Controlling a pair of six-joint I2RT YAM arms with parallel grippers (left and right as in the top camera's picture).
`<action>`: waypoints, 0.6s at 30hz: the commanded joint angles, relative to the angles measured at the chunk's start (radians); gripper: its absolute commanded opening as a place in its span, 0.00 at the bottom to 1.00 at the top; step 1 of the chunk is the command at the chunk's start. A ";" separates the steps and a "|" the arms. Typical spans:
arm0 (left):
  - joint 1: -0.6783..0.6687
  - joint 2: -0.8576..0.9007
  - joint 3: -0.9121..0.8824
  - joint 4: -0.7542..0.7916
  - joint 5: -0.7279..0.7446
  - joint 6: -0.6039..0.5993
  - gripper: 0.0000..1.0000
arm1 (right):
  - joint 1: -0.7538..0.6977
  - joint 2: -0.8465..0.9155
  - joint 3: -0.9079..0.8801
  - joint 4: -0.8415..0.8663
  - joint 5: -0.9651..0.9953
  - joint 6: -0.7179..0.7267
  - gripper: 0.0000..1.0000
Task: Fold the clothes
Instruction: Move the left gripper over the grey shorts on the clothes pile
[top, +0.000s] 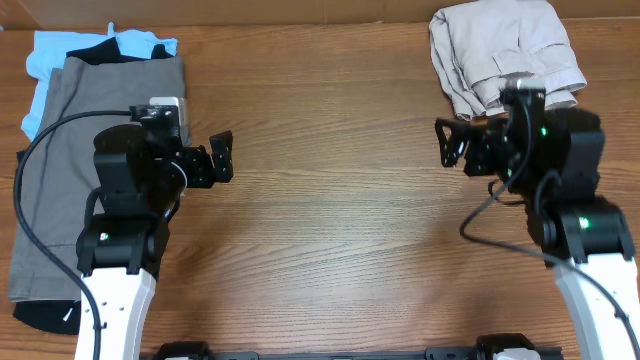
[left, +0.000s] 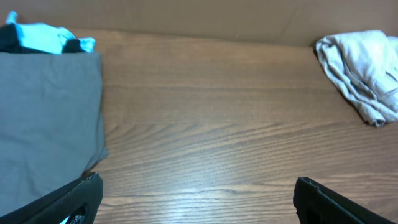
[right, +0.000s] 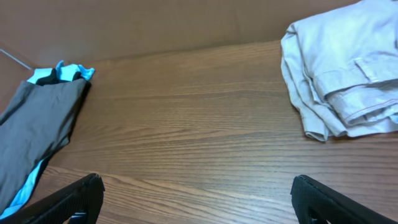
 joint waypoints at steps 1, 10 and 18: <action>0.007 0.023 0.030 -0.003 0.030 0.026 1.00 | -0.006 0.041 0.032 0.004 -0.018 0.000 1.00; 0.008 0.072 0.030 -0.004 0.121 0.001 1.00 | -0.006 0.124 0.031 0.000 -0.029 0.000 1.00; 0.178 0.265 0.286 -0.214 0.100 0.013 0.98 | -0.006 0.127 0.031 -0.005 -0.040 -0.001 1.00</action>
